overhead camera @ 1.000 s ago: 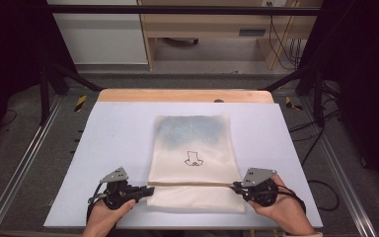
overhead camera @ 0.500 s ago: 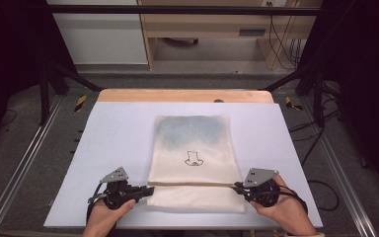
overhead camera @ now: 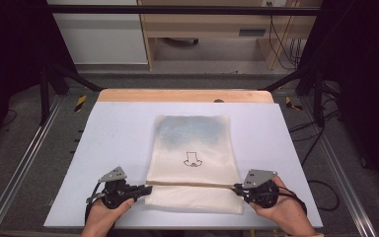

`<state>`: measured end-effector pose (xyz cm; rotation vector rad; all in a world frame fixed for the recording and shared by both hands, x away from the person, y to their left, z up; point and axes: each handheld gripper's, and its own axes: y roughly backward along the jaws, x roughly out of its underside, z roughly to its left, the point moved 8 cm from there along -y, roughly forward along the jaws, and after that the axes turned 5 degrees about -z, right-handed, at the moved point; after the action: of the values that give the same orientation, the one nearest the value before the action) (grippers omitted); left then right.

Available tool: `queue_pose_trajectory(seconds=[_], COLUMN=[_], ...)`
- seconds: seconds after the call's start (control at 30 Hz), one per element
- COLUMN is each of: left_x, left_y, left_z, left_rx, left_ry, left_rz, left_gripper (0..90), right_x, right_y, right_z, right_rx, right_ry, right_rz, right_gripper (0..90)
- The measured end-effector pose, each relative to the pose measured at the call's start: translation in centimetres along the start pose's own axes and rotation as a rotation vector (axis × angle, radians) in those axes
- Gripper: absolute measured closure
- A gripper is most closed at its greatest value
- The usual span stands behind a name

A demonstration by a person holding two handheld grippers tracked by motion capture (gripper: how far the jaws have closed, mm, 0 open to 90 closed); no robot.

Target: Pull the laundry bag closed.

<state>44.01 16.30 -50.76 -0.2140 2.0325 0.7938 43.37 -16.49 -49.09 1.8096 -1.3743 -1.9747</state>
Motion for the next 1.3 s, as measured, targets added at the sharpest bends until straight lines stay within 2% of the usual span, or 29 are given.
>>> queue_pose_trajectory(seconds=[0.47,0.8,1.3], left_x=[-0.1,-0.2,-0.1], left_y=[0.3,0.4,0.3], left_z=[0.1,0.3,0.2], left_rx=[-0.007,-0.013,-0.013], left_ry=[0.005,0.008,0.001], left_rz=[-0.008,-0.01,-0.003], left_gripper=[84.8,84.9,84.9], right_x=[0.4,0.8,1.2], right_y=[-0.3,0.0,0.3], right_z=[0.1,-0.3,-0.5], right_rx=[0.003,0.01,0.018], right_ry=[0.014,-0.004,-0.007], right_rz=[0.027,0.025,0.029], right_gripper=[81.6,81.6,81.6])
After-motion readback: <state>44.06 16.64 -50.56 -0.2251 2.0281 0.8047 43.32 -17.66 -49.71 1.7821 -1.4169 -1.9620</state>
